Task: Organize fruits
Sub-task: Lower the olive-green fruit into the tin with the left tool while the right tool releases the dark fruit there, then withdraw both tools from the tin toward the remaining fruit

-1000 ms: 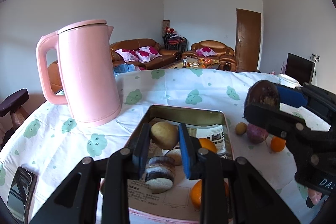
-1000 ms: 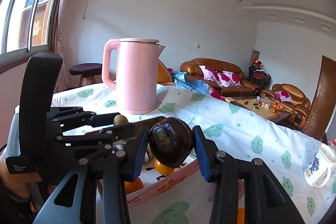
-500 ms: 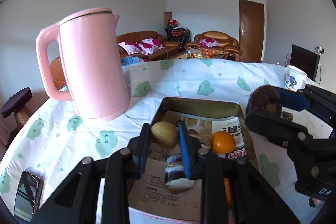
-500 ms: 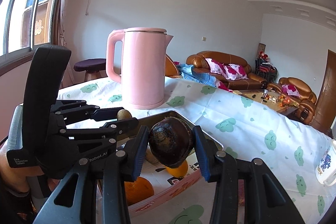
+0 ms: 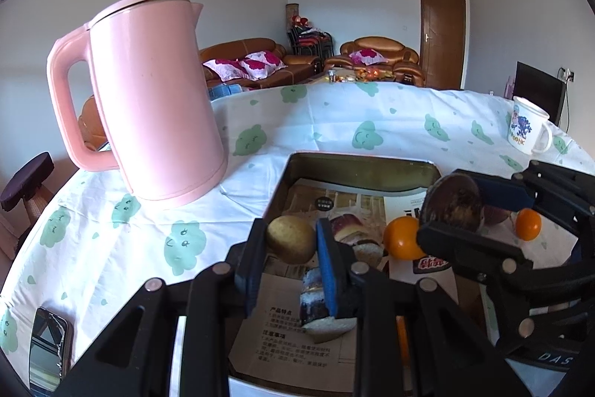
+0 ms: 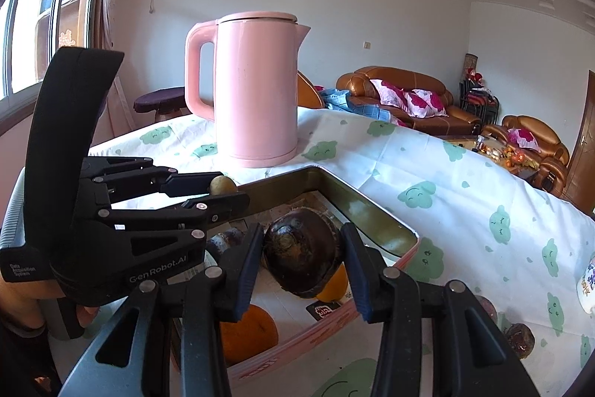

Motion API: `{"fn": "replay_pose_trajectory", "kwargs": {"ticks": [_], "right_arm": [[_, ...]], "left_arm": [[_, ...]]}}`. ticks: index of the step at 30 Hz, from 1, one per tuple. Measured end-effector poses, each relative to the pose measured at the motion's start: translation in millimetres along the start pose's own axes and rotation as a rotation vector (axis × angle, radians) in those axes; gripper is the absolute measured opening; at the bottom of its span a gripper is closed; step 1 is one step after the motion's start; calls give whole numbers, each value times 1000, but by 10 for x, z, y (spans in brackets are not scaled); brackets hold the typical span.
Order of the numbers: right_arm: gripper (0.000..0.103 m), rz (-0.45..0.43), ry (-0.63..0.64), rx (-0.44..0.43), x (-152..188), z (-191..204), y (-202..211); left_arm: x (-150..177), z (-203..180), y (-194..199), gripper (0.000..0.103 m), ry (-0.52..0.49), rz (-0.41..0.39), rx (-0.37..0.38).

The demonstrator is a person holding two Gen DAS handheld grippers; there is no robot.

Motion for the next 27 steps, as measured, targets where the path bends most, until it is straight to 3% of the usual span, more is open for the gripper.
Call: {"fn": "replay_pose_trajectory", "kwargs": {"ticks": [15, 22, 23, 26, 27], "right_arm": [[45, 85, 23, -13, 79, 28, -180], [62, 82, 37, -2, 92, 49, -175], [63, 77, 29, 1, 87, 32, -168], [65, 54, 17, 30, 79, -11, -121], [65, 46, 20, 41, 80, -26, -95]], "left_arm": [[41, 21, -131, 29, 10, 63, 19], [39, 43, -61, 35, 20, 35, -3], [39, 54, -41, 39, 28, 27, -7], [48, 123, 20, 79, 64, 6, -57], [45, 130, 64, 86, 78, -14, -51]]}}
Point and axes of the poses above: each gripper's, at about its wrist camera, not at the fingertips, and y roughly against the way its jaws point, z to its left, x to its underside, the point moved 3 cm from there along -y, roughly the way its jaws point, and after that the axes turned 10 degrees about -y, right-handed, at the moved point
